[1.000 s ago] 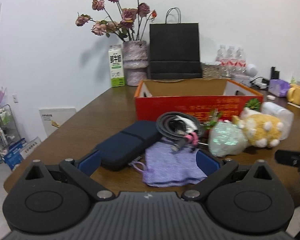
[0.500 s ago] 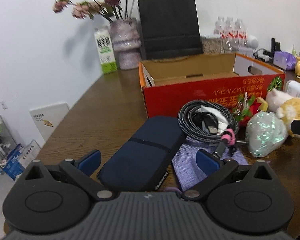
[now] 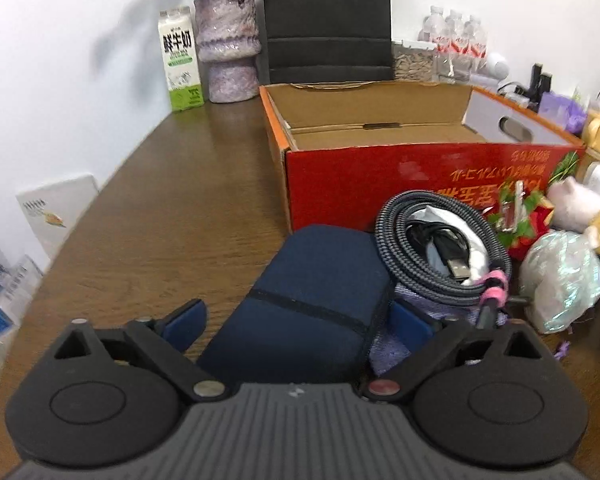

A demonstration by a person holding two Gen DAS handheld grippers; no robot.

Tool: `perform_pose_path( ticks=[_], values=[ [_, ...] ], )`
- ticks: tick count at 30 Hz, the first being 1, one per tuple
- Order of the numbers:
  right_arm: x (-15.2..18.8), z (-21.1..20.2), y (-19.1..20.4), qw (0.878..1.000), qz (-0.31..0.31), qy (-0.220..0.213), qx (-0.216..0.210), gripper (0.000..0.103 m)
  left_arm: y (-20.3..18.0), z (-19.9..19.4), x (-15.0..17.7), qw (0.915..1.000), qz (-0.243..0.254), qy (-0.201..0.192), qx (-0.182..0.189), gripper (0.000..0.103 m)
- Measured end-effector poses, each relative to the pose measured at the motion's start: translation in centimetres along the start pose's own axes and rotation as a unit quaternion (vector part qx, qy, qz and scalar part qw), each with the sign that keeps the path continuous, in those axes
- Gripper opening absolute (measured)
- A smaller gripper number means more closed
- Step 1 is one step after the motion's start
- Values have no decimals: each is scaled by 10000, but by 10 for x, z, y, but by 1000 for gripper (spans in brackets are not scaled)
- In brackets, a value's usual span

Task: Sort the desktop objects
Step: 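Grasp the navy pouch with the left tool while the right tool grasps the yellow plush sheep, then carry the navy pouch and plush sheep into the orange box with both tools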

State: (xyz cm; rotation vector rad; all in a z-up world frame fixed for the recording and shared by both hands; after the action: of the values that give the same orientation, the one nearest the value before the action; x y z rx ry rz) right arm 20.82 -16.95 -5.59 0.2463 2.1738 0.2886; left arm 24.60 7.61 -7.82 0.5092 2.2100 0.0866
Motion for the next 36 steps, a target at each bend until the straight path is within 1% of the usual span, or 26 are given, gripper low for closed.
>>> perform_pose_path(
  ticks=[1,3,5,7,11,18,26,31,36],
  values=[
    [0,0,0,10000,8,1,3,103,1,0,1,10000,-75,5,61,88],
    [-1,-1,0,10000,28,-37,-25,101,1,-2,0,10000,-18,-37,44,83],
    [-1,-4,0,9999,39,-79,-63,97,2,-7,1,9999,-93,-90,60,73],
    [0,-7,2,9999,-7,-142,-77,95,5,-11,2,9997,-184,-124,55,69],
    [1,-16,5,9995,-60,-256,-157,93,6,-16,3,9996,-230,-148,-38,65],
    [-1,-36,6,9985,-36,-451,-314,93,6,-29,8,9989,-358,-216,-198,63],
    [-2,-56,11,9966,-91,-655,-499,94,5,-53,3,9968,-443,-507,-433,62],
    [-14,-67,17,9941,-182,-892,-595,94,4,-74,-19,9938,-393,-887,-541,62],
    [-44,-73,27,9893,-354,-1274,-618,94,2,-86,-57,9898,-286,-1270,-574,62]
  ],
)
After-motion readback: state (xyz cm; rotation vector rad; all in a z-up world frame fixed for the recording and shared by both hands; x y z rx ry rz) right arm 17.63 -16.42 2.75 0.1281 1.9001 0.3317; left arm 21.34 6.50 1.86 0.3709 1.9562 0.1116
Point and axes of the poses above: each gripper's, at about its wrist camera, not at the fingertips, and z roughly the way its jaws point, y to its left, x to its underside, the point moved 8 cm from there along z, roughly the way its jaws point, and after that the axes turned 15 degrees about z, right-handed, at the moved point
